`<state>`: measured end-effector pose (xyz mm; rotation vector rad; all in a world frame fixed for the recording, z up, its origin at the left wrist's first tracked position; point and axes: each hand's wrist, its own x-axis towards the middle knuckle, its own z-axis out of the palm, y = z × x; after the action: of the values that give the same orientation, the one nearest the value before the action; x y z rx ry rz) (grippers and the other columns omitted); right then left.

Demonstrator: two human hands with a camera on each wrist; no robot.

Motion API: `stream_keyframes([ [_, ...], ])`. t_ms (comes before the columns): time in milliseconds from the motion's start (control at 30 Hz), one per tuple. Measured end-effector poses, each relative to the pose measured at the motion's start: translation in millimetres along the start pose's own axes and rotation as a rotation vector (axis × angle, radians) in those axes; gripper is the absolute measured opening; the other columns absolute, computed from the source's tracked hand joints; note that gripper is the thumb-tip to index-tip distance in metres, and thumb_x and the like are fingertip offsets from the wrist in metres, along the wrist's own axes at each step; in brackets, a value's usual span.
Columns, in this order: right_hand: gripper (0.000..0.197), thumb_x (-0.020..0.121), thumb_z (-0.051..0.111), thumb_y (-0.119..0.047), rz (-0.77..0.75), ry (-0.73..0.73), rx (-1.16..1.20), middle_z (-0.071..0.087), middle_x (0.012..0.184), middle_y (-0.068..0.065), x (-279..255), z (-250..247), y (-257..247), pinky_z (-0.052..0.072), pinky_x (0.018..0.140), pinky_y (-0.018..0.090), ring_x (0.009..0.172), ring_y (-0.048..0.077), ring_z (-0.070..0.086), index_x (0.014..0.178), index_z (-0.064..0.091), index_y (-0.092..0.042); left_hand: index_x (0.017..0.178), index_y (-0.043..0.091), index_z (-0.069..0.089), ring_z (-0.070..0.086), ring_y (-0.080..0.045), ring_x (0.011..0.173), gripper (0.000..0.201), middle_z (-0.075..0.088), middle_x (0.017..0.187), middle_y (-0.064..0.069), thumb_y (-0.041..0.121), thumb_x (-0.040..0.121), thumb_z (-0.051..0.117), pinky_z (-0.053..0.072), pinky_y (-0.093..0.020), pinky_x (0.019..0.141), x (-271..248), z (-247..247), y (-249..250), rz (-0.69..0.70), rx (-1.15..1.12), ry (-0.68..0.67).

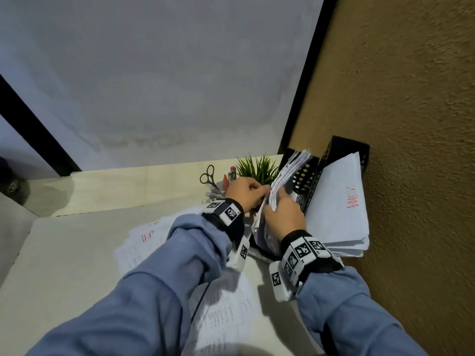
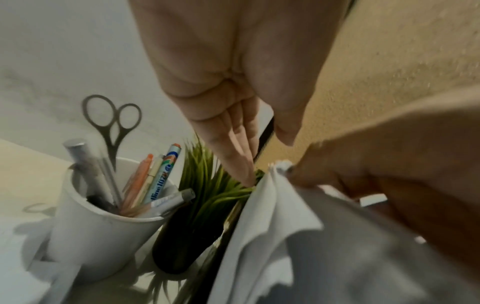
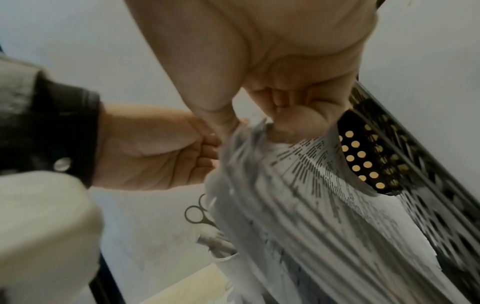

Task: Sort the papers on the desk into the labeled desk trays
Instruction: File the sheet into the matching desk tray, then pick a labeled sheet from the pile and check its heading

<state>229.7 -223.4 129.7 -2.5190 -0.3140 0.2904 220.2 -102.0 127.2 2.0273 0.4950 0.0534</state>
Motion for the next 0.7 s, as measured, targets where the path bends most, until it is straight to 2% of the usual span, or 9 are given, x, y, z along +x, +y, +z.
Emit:
stream_keyframes([
  [67,0.033,0.090,0.051,-0.031,-0.119,0.082,0.104,0.065,0.101,0.009,-15,1,-2,0.050,0.077,0.034,0.093,0.028,0.062,0.120,0.050,-0.017,0.090,0.011,0.069,0.065,-0.015,0.065,0.020,0.071,0.079,-0.006,0.029,0.090,0.060,0.056,-0.024,0.062,-14,-15,-14,-0.025,-0.115,0.090],
  [133,0.010,0.091,0.054,-0.029,-0.305,0.095,0.204,0.058,0.067,-0.002,-34,9,-3,0.042,0.056,0.029,0.061,0.014,0.055,0.090,0.053,-0.019,0.085,0.007,0.068,0.063,-0.017,0.059,0.016,0.070,0.076,-0.010,0.019,0.090,0.059,0.055,-0.026,0.059,-29,-32,-43,-0.109,-0.184,0.148],
  [200,0.021,0.091,0.055,-0.028,-0.423,0.005,0.209,0.049,0.054,-0.003,-54,29,1,0.038,0.051,0.031,0.050,0.013,0.046,0.074,0.047,-0.019,0.073,0.004,0.065,0.062,-0.023,0.056,0.019,0.070,0.073,-0.016,0.015,0.088,0.059,0.056,-0.033,0.062,-47,-46,-89,-0.260,-0.155,0.196],
  [267,0.025,0.091,0.054,-0.031,-0.419,-0.133,0.173,0.053,0.056,0.003,-68,58,10,0.041,0.053,0.032,0.052,0.015,0.047,0.070,0.047,-0.018,0.072,0.005,0.063,0.065,-0.025,0.065,0.017,0.071,0.077,-0.016,0.015,0.085,0.059,0.058,-0.037,0.072,-67,-59,-139,-0.432,0.002,0.212],
  [367,0.020,0.088,0.053,-0.032,-0.237,-0.317,0.094,0.060,0.068,0.001,-77,107,29,0.048,0.064,0.030,0.063,0.014,0.055,0.075,0.054,-0.016,0.105,0.002,0.060,0.060,-0.031,0.102,0.026,0.063,0.108,-0.013,0.020,0.087,0.056,0.048,-0.031,0.085,-105,-72,-198,-0.695,0.253,0.156],
  [467,0.011,0.085,0.055,-0.026,-0.004,-0.408,0.059,0.051,0.086,-0.001,-82,143,44,0.041,0.070,0.024,0.079,0.016,0.048,0.089,0.053,-0.016,0.121,0.002,0.047,0.050,-0.036,0.113,0.044,0.048,0.126,-0.018,0.024,0.084,0.057,0.045,-0.039,0.093,-141,-73,-232,-0.855,0.303,0.228],
  [600,0.028,0.085,0.055,-0.019,0.156,-0.396,0.083,0.030,0.086,-0.003,-85,164,47,0.029,0.059,0.021,0.085,0.014,0.032,0.074,0.030,-0.024,0.132,0.001,0.040,0.047,-0.037,0.118,0.057,0.040,0.134,-0.019,0.027,0.086,0.060,0.043,-0.040,0.093,-165,-66,-250,-0.839,0.224,0.294],
  [667,0.024,0.084,0.057,-0.015,0.201,-0.429,0.144,0.038,0.086,-0.001,-85,170,43,0.035,0.067,0.021,0.089,0.014,0.039,0.076,0.038,-0.028,0.131,0.001,0.041,0.049,-0.036,0.116,0.056,0.043,0.132,-0.018,0.026,0.085,0.062,0.043,-0.039,0.092,-172,-61,-249,-0.791,0.151,0.351],
  [700,0.014,0.084,0.059,-0.015,0.222,-0.463,0.182,0.048,0.091,0.001,-87,171,40,0.038,0.077,0.023,0.095,0.016,0.046,0.088,0.051,-0.025,0.130,0.002,0.043,0.051,-0.035,0.114,0.055,0.044,0.131,-0.018,0.026,0.085,0.063,0.043,-0.039,0.091,-174,-59,-249,-0.762,0.125,0.384],
])
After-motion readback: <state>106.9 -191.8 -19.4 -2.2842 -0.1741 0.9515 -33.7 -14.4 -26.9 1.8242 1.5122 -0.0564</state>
